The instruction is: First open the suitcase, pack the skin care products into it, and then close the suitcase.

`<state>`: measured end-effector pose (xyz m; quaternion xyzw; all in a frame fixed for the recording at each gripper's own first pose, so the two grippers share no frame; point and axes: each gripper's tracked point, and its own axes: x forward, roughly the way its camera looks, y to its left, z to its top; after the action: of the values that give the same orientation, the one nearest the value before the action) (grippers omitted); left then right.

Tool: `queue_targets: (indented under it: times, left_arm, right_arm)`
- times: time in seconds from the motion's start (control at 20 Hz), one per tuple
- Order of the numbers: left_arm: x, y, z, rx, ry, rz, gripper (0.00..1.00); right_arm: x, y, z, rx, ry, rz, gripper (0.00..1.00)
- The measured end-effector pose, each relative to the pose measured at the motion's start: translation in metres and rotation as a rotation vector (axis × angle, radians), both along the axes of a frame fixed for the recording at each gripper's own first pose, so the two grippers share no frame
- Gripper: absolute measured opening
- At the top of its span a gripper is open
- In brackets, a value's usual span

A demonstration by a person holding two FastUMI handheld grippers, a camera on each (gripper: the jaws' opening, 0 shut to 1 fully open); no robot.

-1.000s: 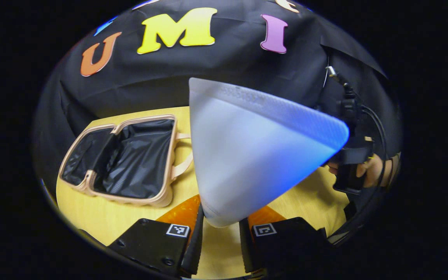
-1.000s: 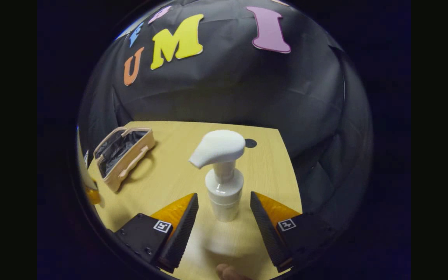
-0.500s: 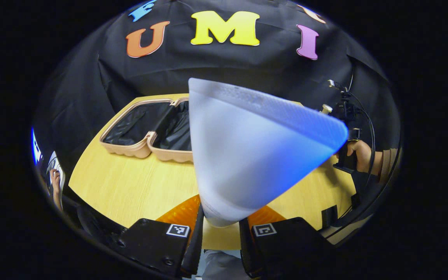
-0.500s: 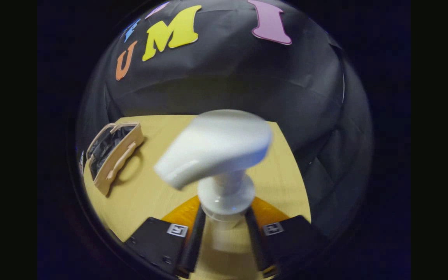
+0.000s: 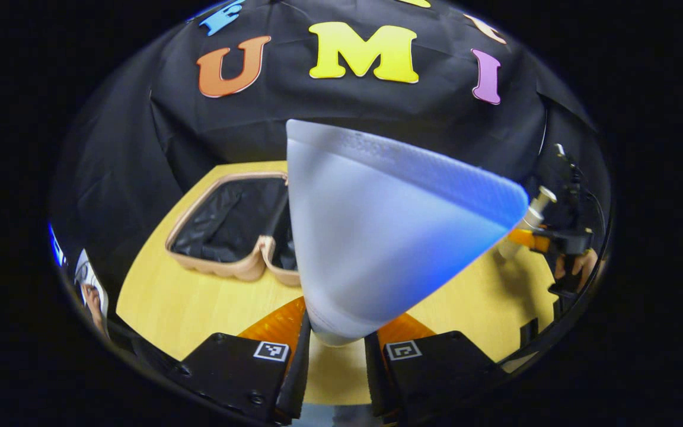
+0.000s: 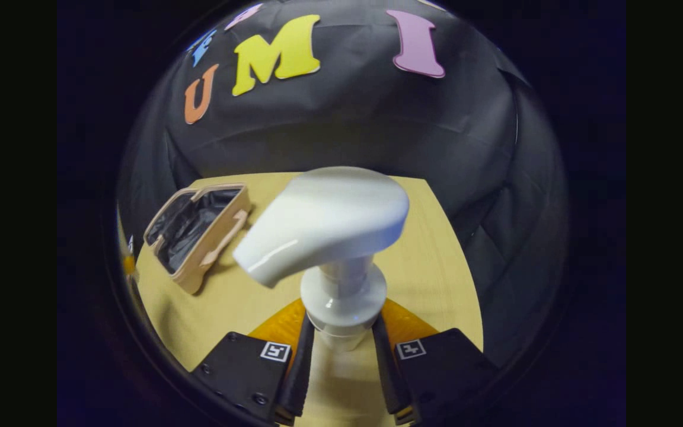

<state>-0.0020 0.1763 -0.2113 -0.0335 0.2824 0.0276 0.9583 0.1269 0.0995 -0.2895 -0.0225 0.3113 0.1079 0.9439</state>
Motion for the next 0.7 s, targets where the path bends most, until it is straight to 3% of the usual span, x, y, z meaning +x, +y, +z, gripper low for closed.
queue_targets:
  times: [0.25,0.35,0.5,0.7]
  left_arm:
    - [0.087,0.023,0.01,0.003,-0.029,-0.044,0.45]
    - [0.11,0.025,-0.011,0.014,0.038,-0.057,0.45]
    - [0.136,0.027,-0.051,-0.013,0.153,-0.053,0.45]
    - [0.145,0.03,-0.09,-0.026,0.286,-0.033,0.45]
  right_arm:
    - [-0.059,0.028,0.026,0.046,0.031,-0.033,0.48]
    - [-0.08,0.034,0.035,0.065,0.035,-0.067,0.47]
    - [-0.104,0.031,0.042,-0.006,0.016,-0.075,0.47]
    - [-0.125,0.028,0.042,-0.02,0.041,-0.132,0.48]
